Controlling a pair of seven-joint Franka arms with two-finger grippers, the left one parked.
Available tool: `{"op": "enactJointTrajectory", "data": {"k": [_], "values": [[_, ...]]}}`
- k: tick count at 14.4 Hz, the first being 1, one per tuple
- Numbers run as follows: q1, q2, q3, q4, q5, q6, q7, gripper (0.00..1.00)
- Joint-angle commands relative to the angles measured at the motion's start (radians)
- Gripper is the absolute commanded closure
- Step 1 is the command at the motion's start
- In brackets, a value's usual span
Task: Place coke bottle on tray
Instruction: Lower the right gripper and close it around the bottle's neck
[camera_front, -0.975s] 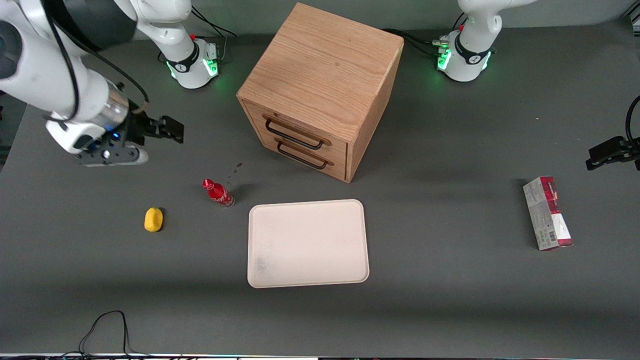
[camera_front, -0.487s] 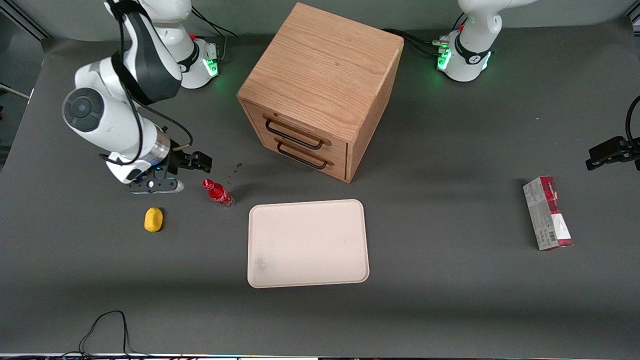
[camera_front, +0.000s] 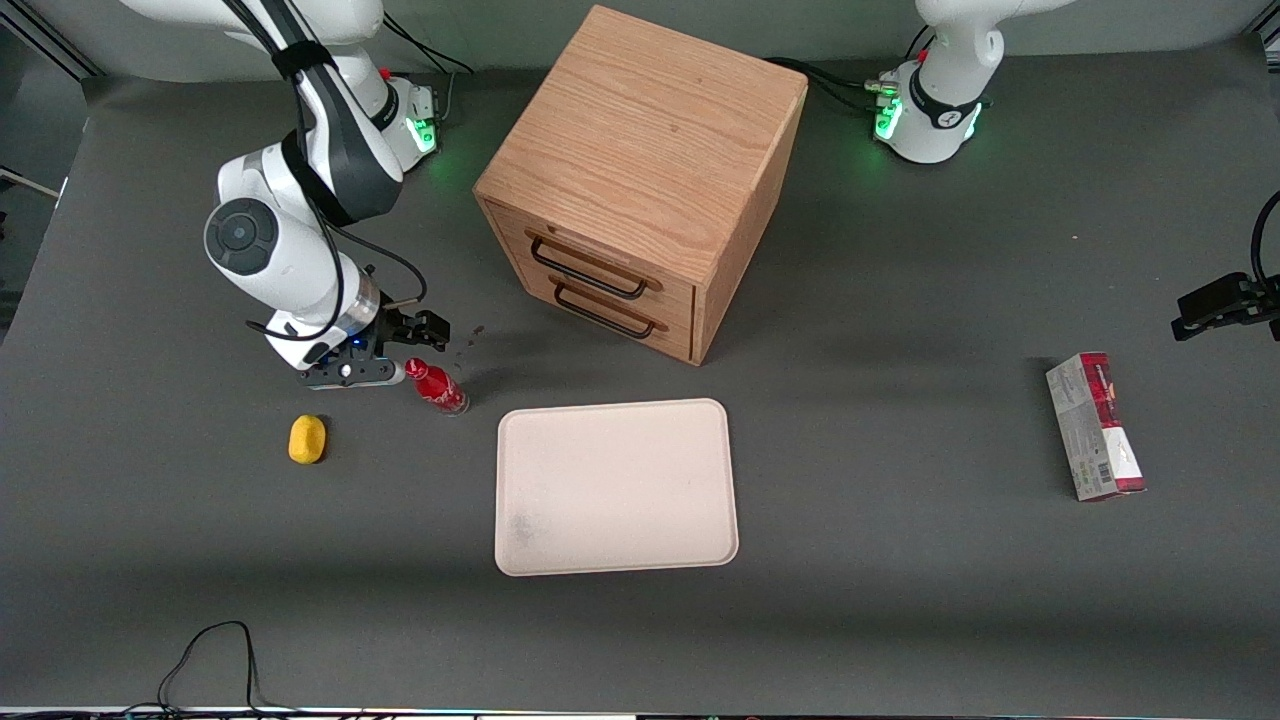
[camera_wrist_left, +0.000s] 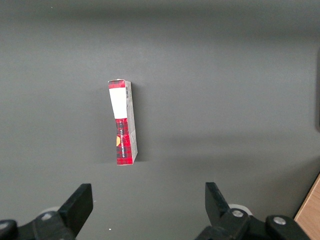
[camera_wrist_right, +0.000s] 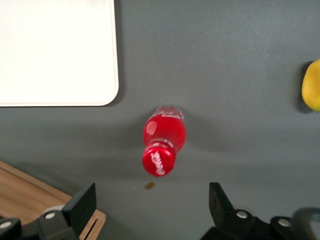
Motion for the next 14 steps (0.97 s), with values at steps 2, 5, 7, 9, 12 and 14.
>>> {"op": "enactJointTrajectory", "data": {"k": [2, 5, 7, 9, 12, 14], "values": [[0.006, 0.063, -0.002, 0.005, -0.055, 0.068, 0.021, 0.00], [0.006, 0.068, -0.002, 0.005, -0.057, 0.069, 0.021, 0.00], [0.006, 0.069, -0.002, 0.006, -0.057, 0.071, 0.021, 0.00], [0.005, 0.069, -0.002, 0.006, -0.057, 0.073, 0.021, 0.03], [0.003, 0.071, -0.002, 0.009, -0.057, 0.073, 0.022, 0.51], [0.003, 0.071, -0.003, 0.011, -0.057, 0.073, 0.047, 0.90]]}}
